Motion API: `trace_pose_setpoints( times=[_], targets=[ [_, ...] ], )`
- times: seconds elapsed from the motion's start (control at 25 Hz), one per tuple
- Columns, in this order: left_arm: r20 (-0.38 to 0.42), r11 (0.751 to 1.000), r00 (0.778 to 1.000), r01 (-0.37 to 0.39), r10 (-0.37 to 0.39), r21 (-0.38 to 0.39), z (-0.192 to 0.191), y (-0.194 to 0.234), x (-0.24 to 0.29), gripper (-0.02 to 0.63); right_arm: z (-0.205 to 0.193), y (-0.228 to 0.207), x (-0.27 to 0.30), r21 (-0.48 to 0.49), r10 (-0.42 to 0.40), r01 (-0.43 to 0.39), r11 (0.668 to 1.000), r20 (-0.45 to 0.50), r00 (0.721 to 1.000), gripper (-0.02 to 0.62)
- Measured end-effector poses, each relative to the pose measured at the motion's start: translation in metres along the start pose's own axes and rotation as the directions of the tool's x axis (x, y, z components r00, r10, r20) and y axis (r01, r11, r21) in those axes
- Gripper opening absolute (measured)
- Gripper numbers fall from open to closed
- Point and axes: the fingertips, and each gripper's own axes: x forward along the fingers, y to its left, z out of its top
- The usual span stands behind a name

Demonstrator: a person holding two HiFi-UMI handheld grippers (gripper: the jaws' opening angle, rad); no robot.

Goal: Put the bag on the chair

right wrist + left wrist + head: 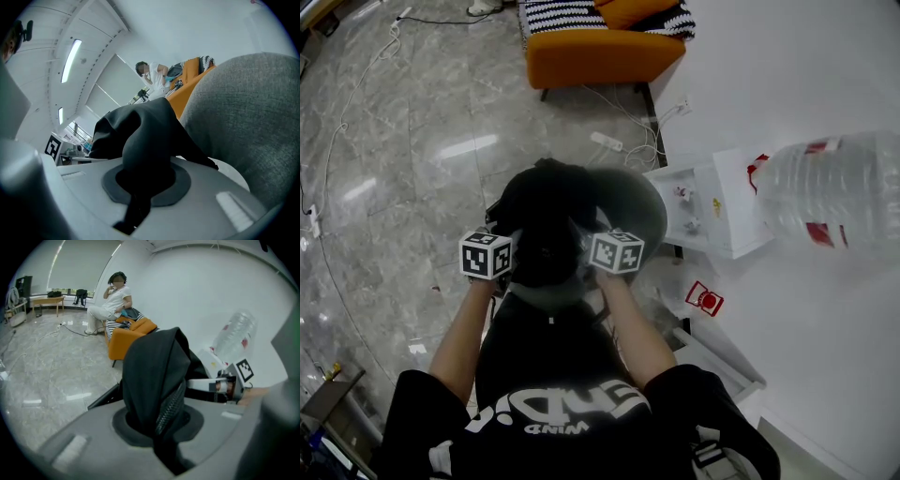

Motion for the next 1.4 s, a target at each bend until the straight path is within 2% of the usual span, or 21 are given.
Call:
trace_pose_setpoints(
  times=[0.24,0.36,0.52,0.64,0.76,0.84,1.12,1.4],
  targets=[
    [-0.021,1.0,1.0,0.011,-0.011,-0.021,-0.004,0.009,0.011,0.057,-0.004,-0.009,0.011,0.025,-0.028,0.029,0.999,-0.008,1.0,0.018],
    [-0.027,1.0,0.999,0.015,-0.016,-0.026,-0.008,0.011,0.013,0.085,-0.007,-0.011,0.014,0.023,-0.05,0.05,0.998,-0.029,0.998,0.021],
    [-0.064,0.998,0.998,0.019,-0.023,-0.056,-0.01,0.009,0.014,0.176,-0.008,-0.01,0.013,-0.008,-0.078,0.078,0.997,-0.06,0.995,0.061],
    [-0.081,0.995,0.997,0.01,-0.018,-0.1,-0.008,0.005,0.012,0.303,-0.009,-0.008,0.009,-0.014,-0.084,0.083,0.996,-0.077,0.993,0.117],
    [-0.062,0.993,0.998,-0.027,0.02,-0.117,-0.003,0.002,0.001,0.356,-0.006,-0.002,0.002,-0.021,-0.084,0.083,0.996,-0.078,0.993,0.18],
    [-0.045,0.992,0.998,-0.059,0.054,-0.113,0.001,-0.001,-0.008,0.37,-0.001,0.0,-0.006,-0.032,-0.081,0.079,0.996,-0.068,0.994,0.198],
    [-0.024,0.99,0.995,-0.101,0.099,-0.095,0.001,-0.023,-0.037,0.416,0.009,0.013,-0.042,-0.044,-0.049,0.048,0.998,-0.022,0.999,0.216],
    [0.077,0.989,0.989,-0.121,0.127,-0.081,0.015,-0.053,-0.069,0.426,0.014,0.026,-0.075,-0.032,0.0,0.001,1.0,0.021,1.0,0.221]
  ],
)
